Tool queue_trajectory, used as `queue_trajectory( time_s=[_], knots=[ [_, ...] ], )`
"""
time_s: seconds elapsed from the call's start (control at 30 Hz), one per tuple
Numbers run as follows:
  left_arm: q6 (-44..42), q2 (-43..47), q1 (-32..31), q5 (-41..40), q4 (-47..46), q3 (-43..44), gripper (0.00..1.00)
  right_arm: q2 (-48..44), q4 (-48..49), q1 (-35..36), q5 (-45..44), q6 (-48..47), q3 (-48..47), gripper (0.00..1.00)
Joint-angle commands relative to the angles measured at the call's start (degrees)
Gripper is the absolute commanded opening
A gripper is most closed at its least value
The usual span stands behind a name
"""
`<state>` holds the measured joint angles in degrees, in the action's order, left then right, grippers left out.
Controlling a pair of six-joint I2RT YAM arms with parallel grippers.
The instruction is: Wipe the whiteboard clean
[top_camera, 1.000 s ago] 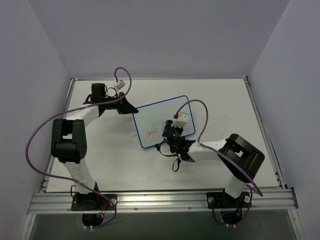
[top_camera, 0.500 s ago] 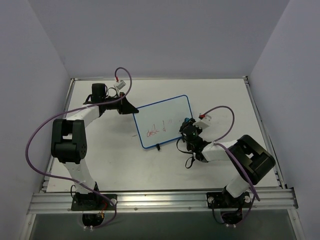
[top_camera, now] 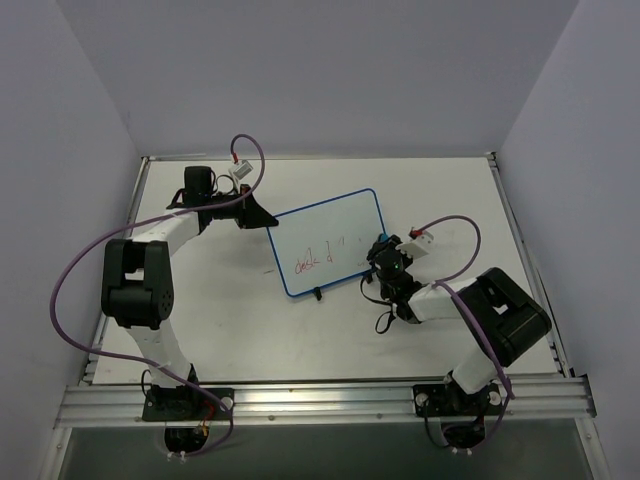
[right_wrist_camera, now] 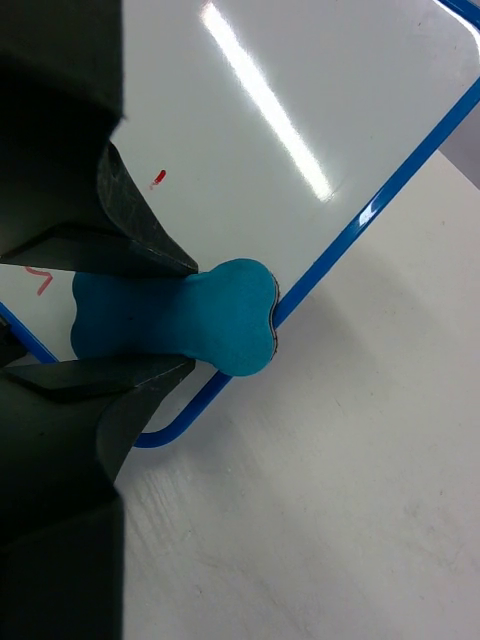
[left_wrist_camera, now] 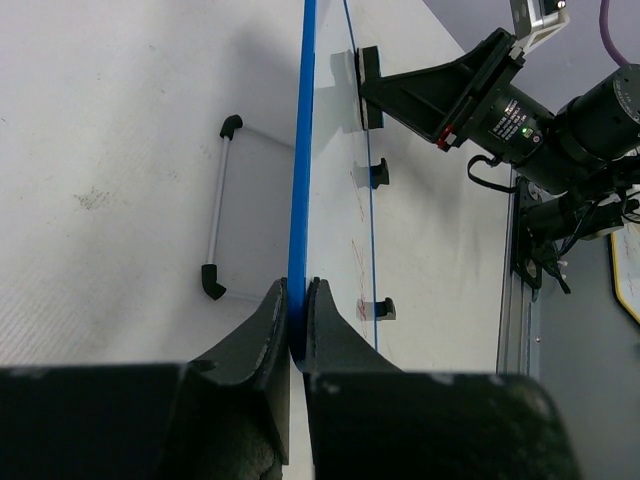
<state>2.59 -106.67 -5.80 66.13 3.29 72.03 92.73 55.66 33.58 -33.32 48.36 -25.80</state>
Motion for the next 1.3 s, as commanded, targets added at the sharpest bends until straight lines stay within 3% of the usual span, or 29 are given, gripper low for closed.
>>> queue_trajectory(
  time_s=[0.0, 0.17, 0.3, 0.53, 0.73, 0.9, 1.03, 1.27],
  knots=[
    [-6.72, 0.32, -1.32, -2.93, -2.32, -0.57, 0.02, 3.08, -9.25, 2.35, 2.92, -1.6, 1.9, 0.0],
    [-7.16, 0.85, -1.32, -3.72, -2.32, -0.75, 0.02, 2.01, -6.8, 7.19, 1.76, -1.77, 1.9, 0.0],
    [-7.16, 0.59, -1.4, -3.64, -2.32, -0.66, 0.02, 6.05, -7.15, 14.91, 0.72, -5.28, -3.54, 0.0],
    [-7.42, 0.94, -1.67, -3.9, -2.32, -0.75, 0.02, 11.42, -9.59, 21.61, -1.04, -9.95, -14.0, 0.0],
    [-7.69, 0.94, -1.93, -3.99, -2.32, -0.66, 0.02, 10.64, -9.43, 17.32, -2.8, -6.27, -8.66, 0.0],
    [-7.69, 0.85, -1.93, -3.81, -2.32, -0.57, 0.02, 7.03, -8.29, 7.14, -0.26, -3.36, 0.12, 0.0],
    [-7.78, 0.94, -1.93, -3.99, -2.32, -0.66, 0.02, 5.27, -11.0, 0.35, 2.2, -3.01, 1.37, 0.0],
    [-7.86, 1.12, -2.11, -4.25, -2.32, -0.84, 0.02, 5.62, -14.16, -2.12, 3.17, -0.99, 1.02, 0.0]
  ],
)
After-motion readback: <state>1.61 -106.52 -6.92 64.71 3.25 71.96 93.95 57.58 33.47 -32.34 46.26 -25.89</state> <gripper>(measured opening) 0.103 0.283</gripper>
